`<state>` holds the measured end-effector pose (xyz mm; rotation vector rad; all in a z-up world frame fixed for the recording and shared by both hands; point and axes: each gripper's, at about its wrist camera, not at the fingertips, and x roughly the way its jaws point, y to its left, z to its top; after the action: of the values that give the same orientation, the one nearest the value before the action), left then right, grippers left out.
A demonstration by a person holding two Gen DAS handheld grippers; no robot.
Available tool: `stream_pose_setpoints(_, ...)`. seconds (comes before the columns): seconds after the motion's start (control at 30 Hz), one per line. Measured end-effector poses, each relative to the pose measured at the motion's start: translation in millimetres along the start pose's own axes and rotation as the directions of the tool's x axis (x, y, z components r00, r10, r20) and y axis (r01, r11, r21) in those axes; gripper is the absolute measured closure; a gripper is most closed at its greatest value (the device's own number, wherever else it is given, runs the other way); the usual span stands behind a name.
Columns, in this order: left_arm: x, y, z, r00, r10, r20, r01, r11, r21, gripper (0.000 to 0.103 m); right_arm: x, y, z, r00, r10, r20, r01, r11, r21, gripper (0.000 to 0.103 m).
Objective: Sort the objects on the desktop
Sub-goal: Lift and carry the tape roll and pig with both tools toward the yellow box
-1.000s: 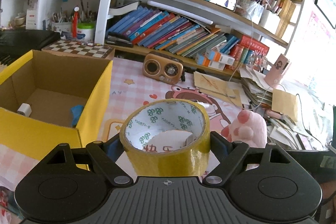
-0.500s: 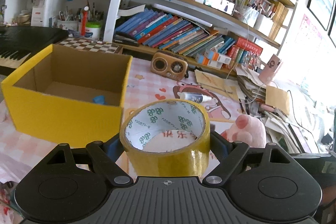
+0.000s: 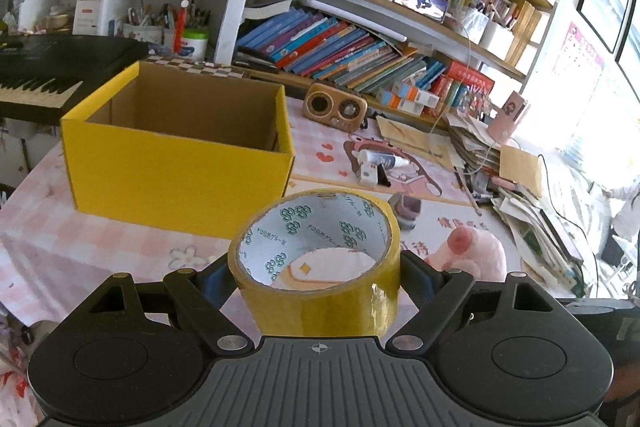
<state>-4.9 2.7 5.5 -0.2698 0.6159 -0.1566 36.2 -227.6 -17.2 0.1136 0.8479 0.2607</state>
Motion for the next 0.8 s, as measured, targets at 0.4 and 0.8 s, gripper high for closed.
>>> stream_pose_setpoints(0.4,-26,23,-13,1.000,0.007,-0.014,-0.006,1.000,0.014,0.017,-10,35,-29,1.000,0.013,-0.017,-0.013,1.000,0.001,0.048)
stream_pose_setpoints(0.8,-54,55,-21,0.998,0.069,0.005,-0.069,0.997,-0.032,0.017,-3,77,-37,0.996,0.067,-0.057,-0.071,0.995,-0.070,0.048)
